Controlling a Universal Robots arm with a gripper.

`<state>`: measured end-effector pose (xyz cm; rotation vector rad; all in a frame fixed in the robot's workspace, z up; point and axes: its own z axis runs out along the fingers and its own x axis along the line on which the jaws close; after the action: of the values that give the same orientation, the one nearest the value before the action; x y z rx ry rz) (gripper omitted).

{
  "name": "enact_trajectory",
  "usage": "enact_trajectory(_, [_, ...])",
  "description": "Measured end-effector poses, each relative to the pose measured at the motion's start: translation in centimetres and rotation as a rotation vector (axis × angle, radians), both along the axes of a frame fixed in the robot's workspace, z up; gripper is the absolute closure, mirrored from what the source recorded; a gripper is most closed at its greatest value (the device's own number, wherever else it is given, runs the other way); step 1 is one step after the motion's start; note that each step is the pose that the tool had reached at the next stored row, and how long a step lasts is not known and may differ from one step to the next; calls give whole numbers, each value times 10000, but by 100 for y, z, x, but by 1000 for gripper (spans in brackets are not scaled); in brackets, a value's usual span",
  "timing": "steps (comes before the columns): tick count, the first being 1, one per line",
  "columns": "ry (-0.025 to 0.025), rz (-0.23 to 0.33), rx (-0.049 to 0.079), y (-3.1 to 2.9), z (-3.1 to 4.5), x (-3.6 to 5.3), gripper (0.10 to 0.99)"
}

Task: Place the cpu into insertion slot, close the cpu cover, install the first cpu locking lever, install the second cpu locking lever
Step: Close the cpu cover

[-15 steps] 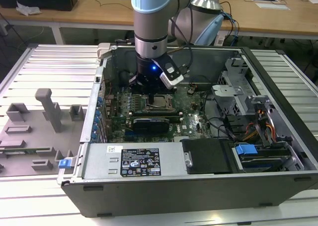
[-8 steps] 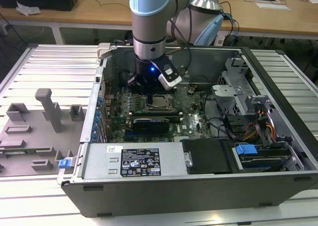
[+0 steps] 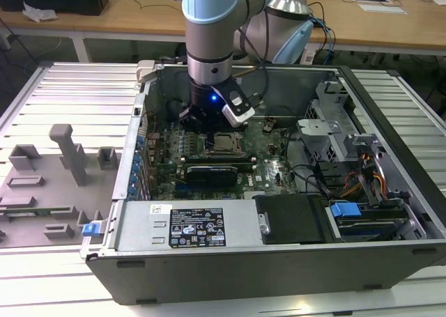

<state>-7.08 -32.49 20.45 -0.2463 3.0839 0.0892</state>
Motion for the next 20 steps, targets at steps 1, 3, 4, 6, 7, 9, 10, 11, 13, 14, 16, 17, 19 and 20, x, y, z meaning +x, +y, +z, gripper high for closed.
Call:
enact_trajectory(1, [-1,0,0,0,0,7,980])
enact_trajectory(3, [-1,-1,1,0,0,12,980])
enact_trajectory(4, [-5,0,6,1,-1,15,980])
enact_trajectory(6, [-2,1,2,1,1,20,980])
enact_trajectory(7, [-3,1,3,1,1,22,980])
enact_trajectory(9, [-4,-1,1,1,9,25,980])
enact_trajectory(10, [-5,-1,0,1,14,25,980])
enact_trajectory(11, [-3,1,2,1,23,26,980])
enact_trajectory(13, [-2,0,1,0,71,26,980])
enact_trajectory(14, [-1,0,0,0,93,25,980])
enact_trajectory(16, [-3,2,-28,1,120,30,980])
enact_trajectory(17, [1,0,-47,1,120,45,980])
enact_trajectory(19, [20,-1,-93,0,121,107,980])
enact_trajectory(20, [38,-1,-133,0,121,159,980])
